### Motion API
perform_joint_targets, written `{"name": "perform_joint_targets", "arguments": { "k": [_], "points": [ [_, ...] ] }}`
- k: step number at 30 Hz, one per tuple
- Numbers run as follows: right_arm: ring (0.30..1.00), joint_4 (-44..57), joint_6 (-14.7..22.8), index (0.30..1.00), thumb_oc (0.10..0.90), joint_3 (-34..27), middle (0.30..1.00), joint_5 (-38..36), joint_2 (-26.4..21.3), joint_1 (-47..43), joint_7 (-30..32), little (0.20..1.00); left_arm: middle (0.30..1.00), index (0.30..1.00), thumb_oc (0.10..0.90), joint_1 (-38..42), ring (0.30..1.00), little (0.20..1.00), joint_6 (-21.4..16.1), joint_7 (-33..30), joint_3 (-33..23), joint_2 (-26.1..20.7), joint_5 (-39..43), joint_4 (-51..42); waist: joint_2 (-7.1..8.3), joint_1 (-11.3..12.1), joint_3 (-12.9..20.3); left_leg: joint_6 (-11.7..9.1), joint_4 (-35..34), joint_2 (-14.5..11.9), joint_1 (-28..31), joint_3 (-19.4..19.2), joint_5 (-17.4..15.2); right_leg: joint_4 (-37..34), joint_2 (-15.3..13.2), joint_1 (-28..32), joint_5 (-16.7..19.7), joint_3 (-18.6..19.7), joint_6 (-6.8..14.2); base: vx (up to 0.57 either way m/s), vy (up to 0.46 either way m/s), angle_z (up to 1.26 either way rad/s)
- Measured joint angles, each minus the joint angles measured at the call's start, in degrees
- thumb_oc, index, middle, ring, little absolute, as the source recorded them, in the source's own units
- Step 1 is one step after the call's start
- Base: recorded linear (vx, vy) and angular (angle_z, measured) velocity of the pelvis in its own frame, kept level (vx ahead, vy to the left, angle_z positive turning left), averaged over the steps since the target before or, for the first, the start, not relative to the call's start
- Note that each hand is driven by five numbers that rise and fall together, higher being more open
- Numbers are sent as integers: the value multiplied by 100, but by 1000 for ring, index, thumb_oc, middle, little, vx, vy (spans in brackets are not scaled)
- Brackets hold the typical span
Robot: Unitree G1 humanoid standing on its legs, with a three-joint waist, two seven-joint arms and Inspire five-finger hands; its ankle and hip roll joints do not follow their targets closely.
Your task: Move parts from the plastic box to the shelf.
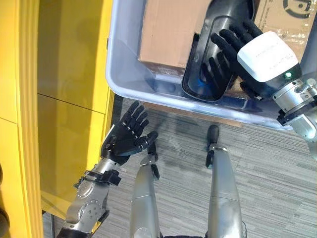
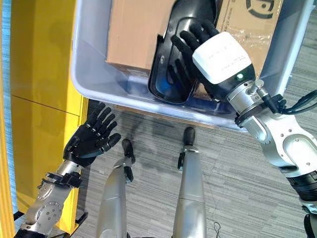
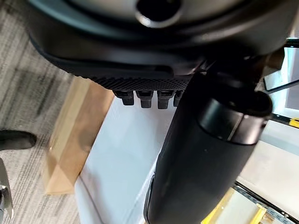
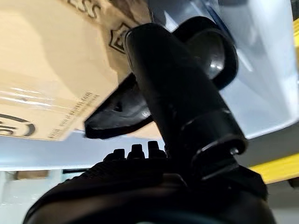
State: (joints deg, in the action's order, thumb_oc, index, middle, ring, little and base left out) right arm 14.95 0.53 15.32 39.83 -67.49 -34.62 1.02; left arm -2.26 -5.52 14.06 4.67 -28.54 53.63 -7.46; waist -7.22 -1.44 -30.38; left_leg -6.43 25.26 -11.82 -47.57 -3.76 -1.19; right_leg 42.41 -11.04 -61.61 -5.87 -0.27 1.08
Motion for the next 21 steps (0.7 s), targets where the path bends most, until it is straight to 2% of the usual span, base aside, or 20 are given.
{"name": "perform_joint_targets", "arguments": {
  "k": [4,6,11,15,21],
  "points": [
    [1000,60,16,1000,900,62,1000,10,-24,-276,188,1000,1000,1000,900,125,1000,1000,-86,-5,2,-6,-3,-4,0,12,1,2,403,2,-398,44,-145,148,18,-316,6,101,-4,25,-20,-3],
    [1000,81,76,1000,900,186,1000,64,-24,-419,327,1000,1000,1000,900,179,1000,1000,-82,-12,24,-20,-5,14,-2,5,0,-63,655,-1,-573,91,-261,278,20,-439,-58,138,63,-1,-19,-2],
    [1000,129,61,1000,900,258,1000,73,-34,-546,337,1000,1000,1000,900,128,1000,1000,-101,-9,73,-71,-8,-32,-6,16,6,-49,813,20,-771,111,-302,373,-20,-589,-75,124,64,12,-13,2],
    [1000,115,-97,1000,900,414,1000,158,-49,-724,360,1000,1000,1000,900,127,1000,1000,-99,3,75,-230,-7,15,-18,27,23,-44,856,20,-853,141,-310,400,-29,-646,-23,116,16,-13,-32,1],
    [1000,72,-227,1000,900,491,1000,174,-73,-899,438,1000,1000,1000,900,135,1000,1000,-104,49,58,-242,-5,4,-18,26,22,-50,965,87,-982,221,-320,491,-81,-744,-78,126,51,19,-26,4]
  ]
}}
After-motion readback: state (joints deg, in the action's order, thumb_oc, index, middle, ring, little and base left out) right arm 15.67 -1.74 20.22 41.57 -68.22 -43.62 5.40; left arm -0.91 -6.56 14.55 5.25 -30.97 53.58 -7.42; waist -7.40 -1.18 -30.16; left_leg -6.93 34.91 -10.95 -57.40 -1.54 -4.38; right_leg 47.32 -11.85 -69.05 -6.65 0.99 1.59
